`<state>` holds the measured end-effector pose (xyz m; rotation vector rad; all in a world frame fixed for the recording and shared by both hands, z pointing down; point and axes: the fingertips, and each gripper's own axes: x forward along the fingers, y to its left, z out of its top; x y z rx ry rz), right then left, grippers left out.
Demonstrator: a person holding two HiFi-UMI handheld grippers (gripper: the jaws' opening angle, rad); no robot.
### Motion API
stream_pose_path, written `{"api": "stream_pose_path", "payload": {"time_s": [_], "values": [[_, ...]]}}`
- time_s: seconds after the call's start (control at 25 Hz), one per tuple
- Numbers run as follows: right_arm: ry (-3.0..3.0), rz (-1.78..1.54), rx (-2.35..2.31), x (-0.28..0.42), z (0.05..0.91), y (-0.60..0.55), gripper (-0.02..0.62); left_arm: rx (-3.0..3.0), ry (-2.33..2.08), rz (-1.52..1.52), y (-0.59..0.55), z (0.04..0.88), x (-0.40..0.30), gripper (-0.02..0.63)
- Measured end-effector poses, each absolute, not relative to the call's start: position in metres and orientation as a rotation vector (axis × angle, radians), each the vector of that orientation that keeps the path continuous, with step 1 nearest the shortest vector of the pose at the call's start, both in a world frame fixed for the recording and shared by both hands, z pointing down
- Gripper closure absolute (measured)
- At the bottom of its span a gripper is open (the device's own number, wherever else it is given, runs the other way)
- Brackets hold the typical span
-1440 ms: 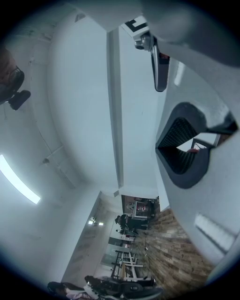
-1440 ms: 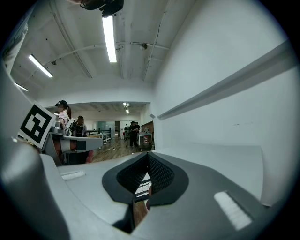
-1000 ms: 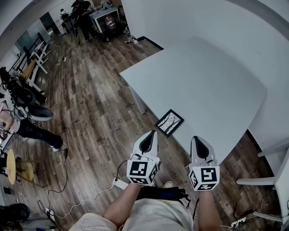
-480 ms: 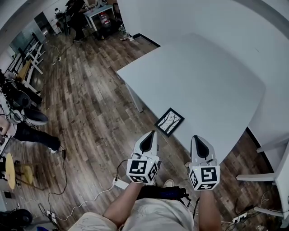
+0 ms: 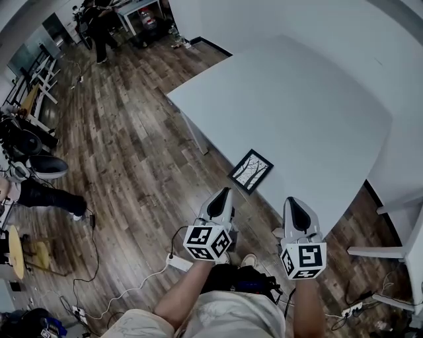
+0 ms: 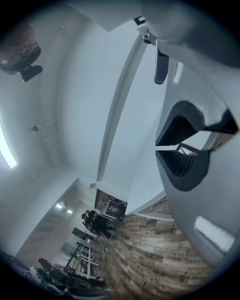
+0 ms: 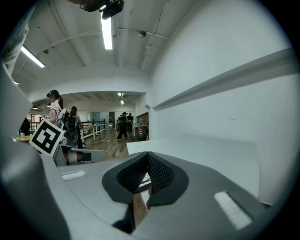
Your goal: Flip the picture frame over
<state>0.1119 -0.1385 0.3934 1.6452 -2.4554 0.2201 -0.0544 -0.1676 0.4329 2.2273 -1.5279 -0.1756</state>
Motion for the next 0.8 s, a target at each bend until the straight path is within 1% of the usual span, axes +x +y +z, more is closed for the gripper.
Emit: {"api": "stream_pose_path", "payload": {"time_s": [0.16, 0.36, 0.52, 0.56, 0.8], "values": [[-2.434, 0.241, 1.642, 0.11, 0.404, -0.137, 0.571, 2.169, -1.476, -0.208, -0.175, 0.454, -0.059, 0.554], [-2.405, 0.265, 1.643, 0.106, 0.418, -0.137, 0.571, 2.067, -1.363, -0.264, -0.182, 0.489, -0.062, 0.478], [-2.392, 0.277, 1.659, 0.104, 0.424, -0.139, 0.571, 1.98, -1.287, -0.312, -0.189, 0.514, -0.065, 0.455], [-2.389, 0.279, 1.664, 0.104, 0.426, -0.138, 0.571, 1.955, -1.261, -0.332, -0.191, 0.521, -0.065, 0.44], [-2.377, 0.295, 1.675, 0.099, 0.438, -0.137, 0.571, 1.776, -1.114, -0.489, -0.204, 0.558, -0.068, 0.404]]}}
